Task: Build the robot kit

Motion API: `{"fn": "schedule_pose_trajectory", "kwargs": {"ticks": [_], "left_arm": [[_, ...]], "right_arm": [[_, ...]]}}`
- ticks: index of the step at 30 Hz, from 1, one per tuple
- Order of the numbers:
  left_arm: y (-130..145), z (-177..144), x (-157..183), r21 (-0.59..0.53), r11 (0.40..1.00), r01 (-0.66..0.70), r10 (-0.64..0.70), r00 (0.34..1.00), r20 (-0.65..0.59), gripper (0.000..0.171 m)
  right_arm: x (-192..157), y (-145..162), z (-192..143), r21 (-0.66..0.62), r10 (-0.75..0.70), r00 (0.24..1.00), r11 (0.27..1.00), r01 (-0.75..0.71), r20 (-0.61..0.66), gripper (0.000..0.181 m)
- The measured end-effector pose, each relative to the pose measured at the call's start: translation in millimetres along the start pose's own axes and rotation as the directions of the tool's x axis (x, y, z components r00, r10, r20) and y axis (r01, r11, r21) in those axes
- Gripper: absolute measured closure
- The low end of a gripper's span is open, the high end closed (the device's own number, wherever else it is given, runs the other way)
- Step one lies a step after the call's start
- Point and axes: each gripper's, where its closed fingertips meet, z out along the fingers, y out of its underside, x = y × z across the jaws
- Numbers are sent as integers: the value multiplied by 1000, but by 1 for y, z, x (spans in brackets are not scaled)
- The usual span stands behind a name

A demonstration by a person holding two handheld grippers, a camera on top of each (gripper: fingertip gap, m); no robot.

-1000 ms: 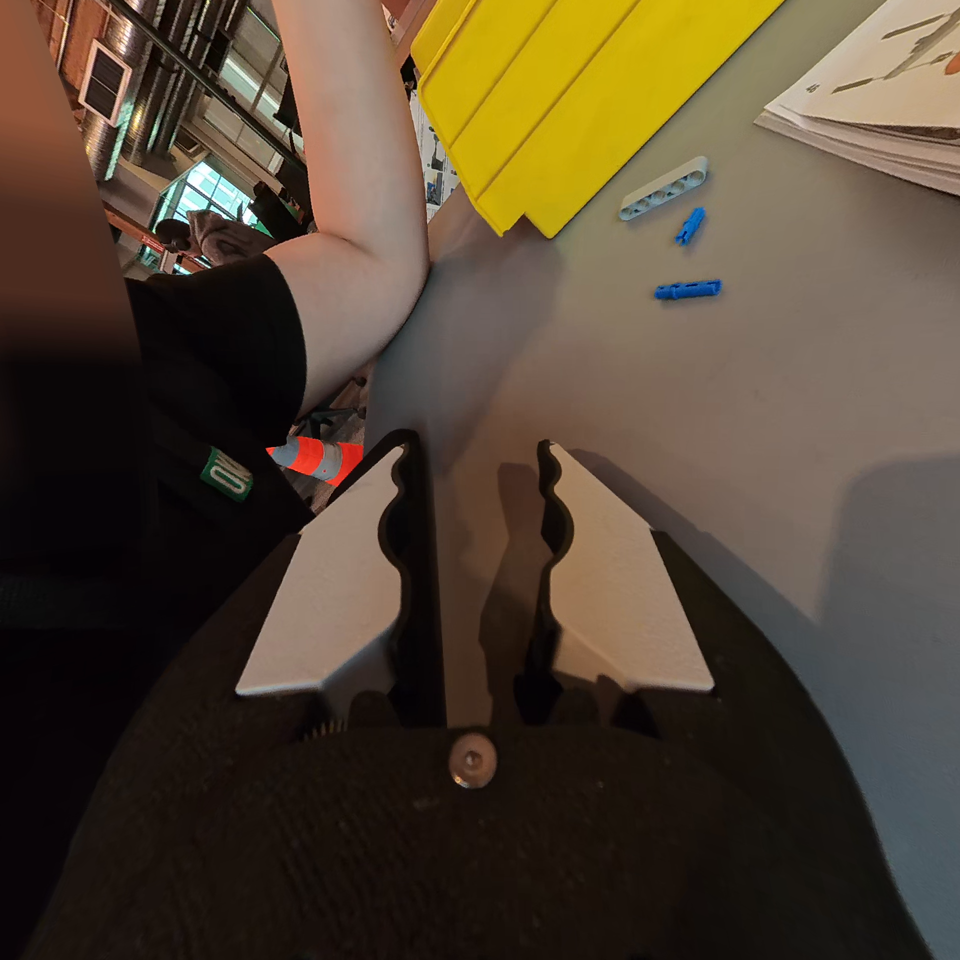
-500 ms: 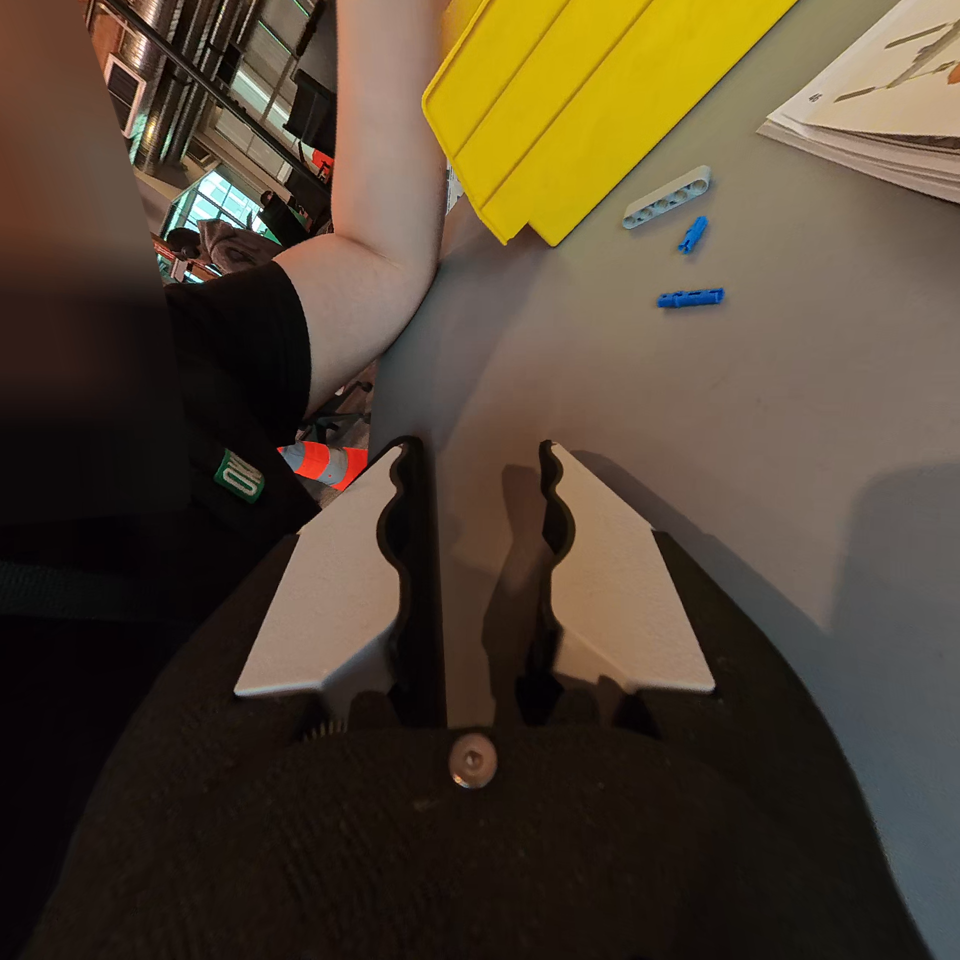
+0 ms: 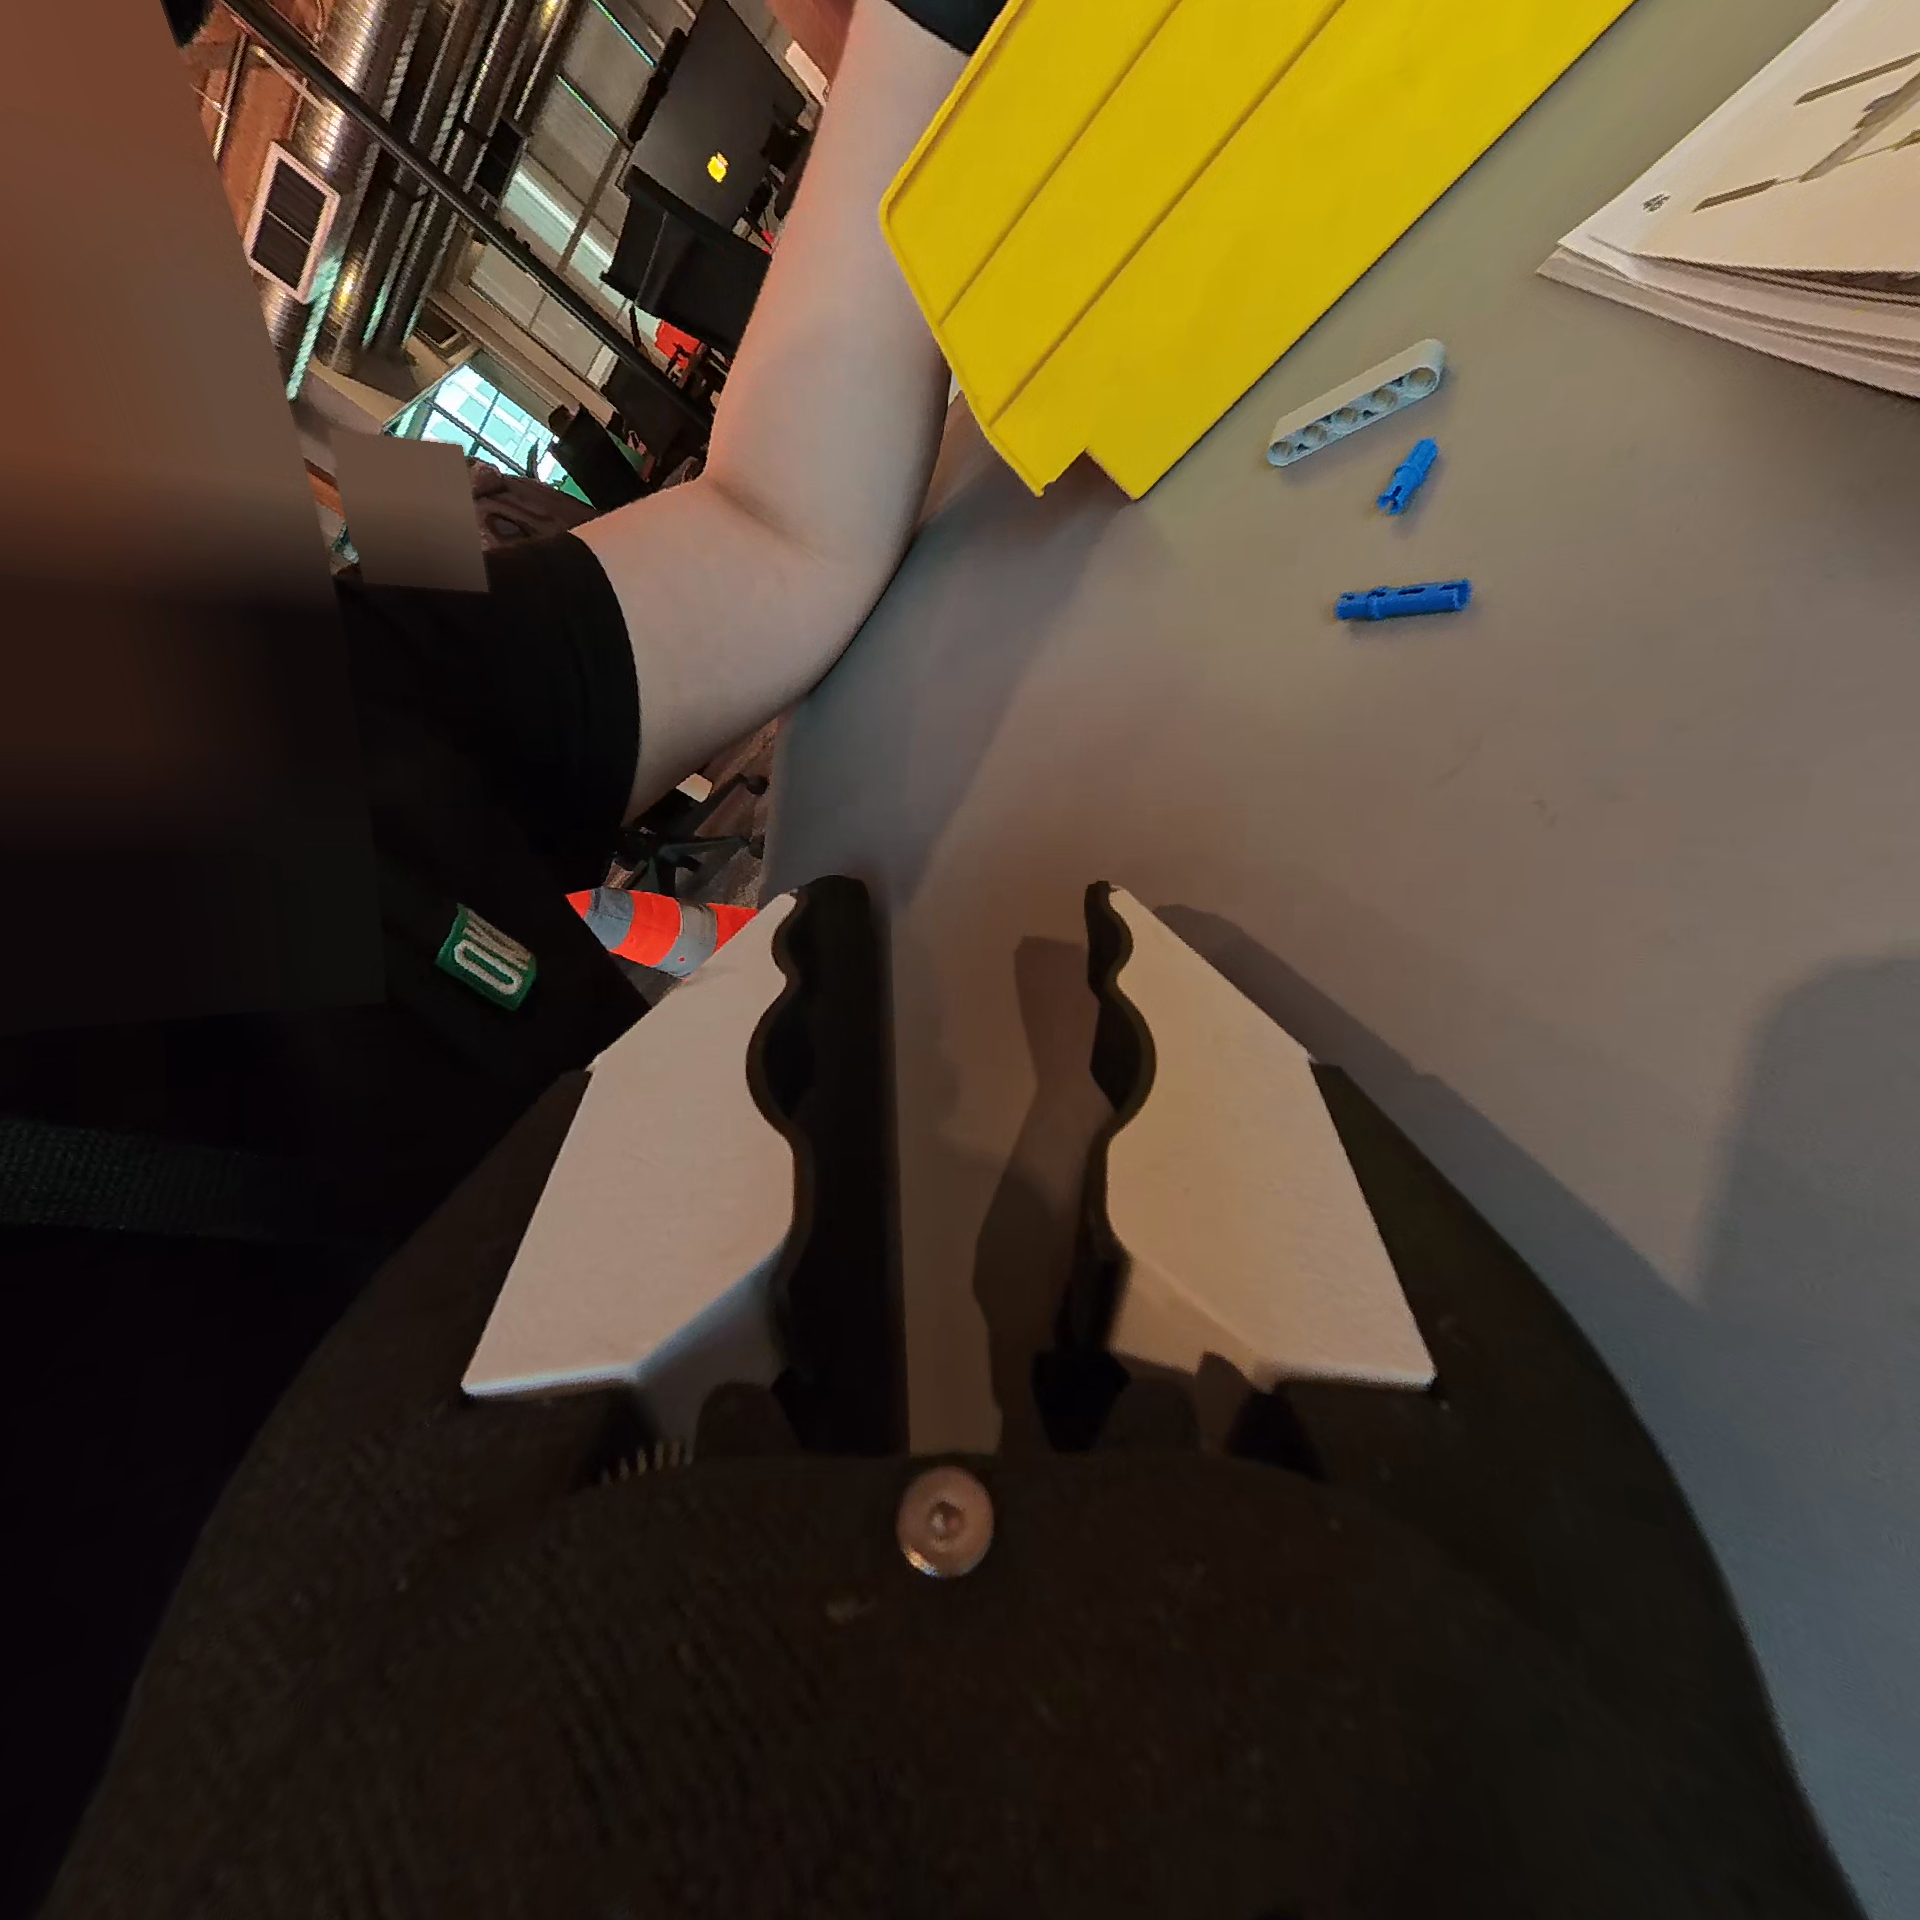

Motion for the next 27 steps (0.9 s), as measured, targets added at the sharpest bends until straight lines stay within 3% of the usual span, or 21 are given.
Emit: {"fn": "schedule_pose_trajectory", "kwargs": {"ticks": [4, 9, 13, 15, 22, 24, 27], "left_arm": [[6, 6, -1, 1, 1000, 12, -12, 1000, 2, 94], [22, 4, 1, -60, 991, 123, -128, 989, -79, 109], [30, -13, -3, -91, 985, 144, -153, 983, -102, 142], [46, -22, -7, -174, 970, 171, -188, 979, -85, 160], [93, -54, 28, -454, 869, 196, -330, 914, -237, 166], [98, -60, 36, -487, 856, 172, -333, 904, -267, 165], [87, -56, 26, -457, 860, 227, -353, 911, -213, 163]], "right_arm": [[0, 0, 0, -2, 3, 1000, 1000, -3, 1, 131], [0, 0, 0, -3, 9, 1000, 1000, -9, 2, 131], [0, 0, 0, -3, 14, 1000, 1000, -14, 6, 131], [0, 0, 0, 1, 15, 1000, 1000, -15, 8, 131], [0, -1, 0, 4, 25, 1000, 1000, -25, 16, 131], [0, 0, 0, 2, 26, 1000, 1000, -27, 16, 131], [0, -1, 1, 3, 30, 999, 1000, -30, 20, 131]]}}
